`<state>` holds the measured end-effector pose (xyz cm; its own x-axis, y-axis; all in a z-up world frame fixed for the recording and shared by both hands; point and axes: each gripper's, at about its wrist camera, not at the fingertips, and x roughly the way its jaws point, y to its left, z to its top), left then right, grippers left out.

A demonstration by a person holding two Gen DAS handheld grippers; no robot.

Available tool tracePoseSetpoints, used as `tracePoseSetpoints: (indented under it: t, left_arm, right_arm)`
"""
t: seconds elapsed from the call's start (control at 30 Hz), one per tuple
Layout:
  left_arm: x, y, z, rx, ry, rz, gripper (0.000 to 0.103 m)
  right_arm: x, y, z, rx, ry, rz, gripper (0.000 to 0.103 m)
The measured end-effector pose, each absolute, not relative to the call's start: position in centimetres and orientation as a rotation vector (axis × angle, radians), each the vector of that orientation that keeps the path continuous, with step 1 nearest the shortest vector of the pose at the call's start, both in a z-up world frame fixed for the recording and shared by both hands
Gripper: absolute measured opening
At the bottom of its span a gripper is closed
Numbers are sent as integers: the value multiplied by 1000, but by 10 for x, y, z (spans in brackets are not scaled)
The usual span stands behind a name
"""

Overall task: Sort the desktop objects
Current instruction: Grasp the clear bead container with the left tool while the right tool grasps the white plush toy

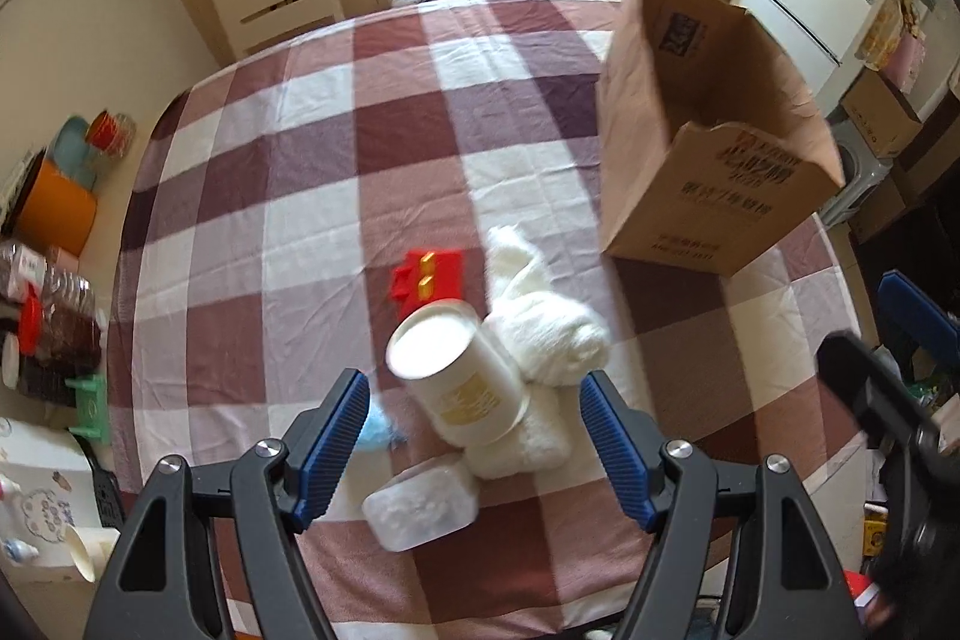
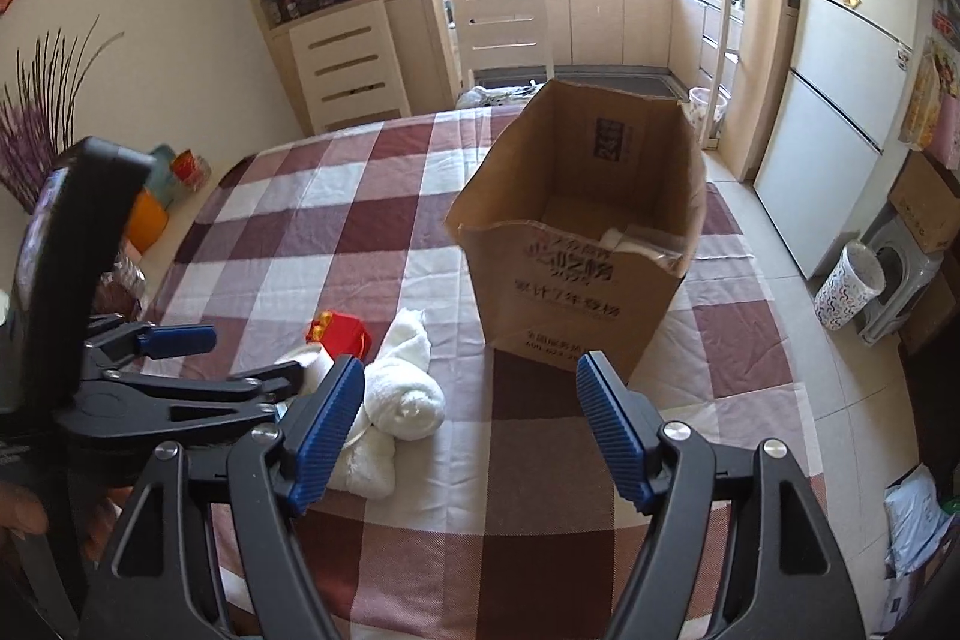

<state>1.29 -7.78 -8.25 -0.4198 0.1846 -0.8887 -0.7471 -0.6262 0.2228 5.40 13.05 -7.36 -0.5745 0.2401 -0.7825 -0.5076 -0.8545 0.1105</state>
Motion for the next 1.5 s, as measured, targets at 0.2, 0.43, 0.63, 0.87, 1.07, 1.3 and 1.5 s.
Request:
tracePoseSetpoints:
  t: [0.2,0.43,0.63,0.87,1.07,1.3,1.5]
  left_arm:
    - [-33,-150,-109,-1337,725,2162,75]
    - [-61,-215,-147,-1550,559,2186,75]
    - [-38,-203,-157,-1474,620,2088,75]
    - [-13,-200,-173,-1432,713,1983,75]
    - [0,-181,-179,-1338,740,1912,75]
    - [5,-149,-175,-1176,696,1901,75]
    - [7,-138,-172,-1102,703,1898,60]
  right_arm:
    - [53,123,-115,-1232,420,2396,78]
    - [46,108,-173,-1406,394,2388,78]
    - [29,89,-203,-1520,343,2464,78]
    - [7,57,-239,-1662,228,2562,78]
    - [-5,63,-261,-1662,188,2526,76]
    - [7,108,-253,-1564,326,2402,77]
    - [16,117,-252,-1567,380,2371,77]
